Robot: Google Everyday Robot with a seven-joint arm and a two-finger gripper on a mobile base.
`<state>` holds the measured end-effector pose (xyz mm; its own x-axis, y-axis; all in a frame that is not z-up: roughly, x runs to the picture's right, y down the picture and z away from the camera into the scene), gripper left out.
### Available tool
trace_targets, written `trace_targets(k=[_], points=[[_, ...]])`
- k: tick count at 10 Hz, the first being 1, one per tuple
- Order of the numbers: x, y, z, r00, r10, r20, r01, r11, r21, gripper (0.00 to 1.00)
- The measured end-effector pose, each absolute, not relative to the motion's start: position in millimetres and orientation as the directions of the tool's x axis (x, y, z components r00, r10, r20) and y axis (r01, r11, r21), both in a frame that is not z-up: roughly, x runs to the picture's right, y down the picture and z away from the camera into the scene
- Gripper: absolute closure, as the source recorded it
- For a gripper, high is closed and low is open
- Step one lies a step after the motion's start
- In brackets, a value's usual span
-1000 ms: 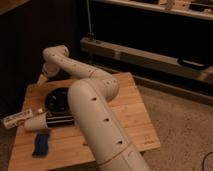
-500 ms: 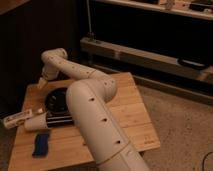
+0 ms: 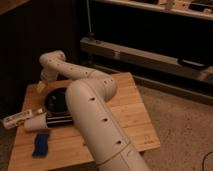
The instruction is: Push the ceramic bowl across the table
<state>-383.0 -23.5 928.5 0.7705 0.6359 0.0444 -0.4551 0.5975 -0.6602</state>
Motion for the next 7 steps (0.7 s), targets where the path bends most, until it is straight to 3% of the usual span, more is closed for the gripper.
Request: trace_targets(k=[7], points=[[-379, 7, 937, 0.781, 0.625, 0.001, -0.465, 0.582, -0.667, 0.20]])
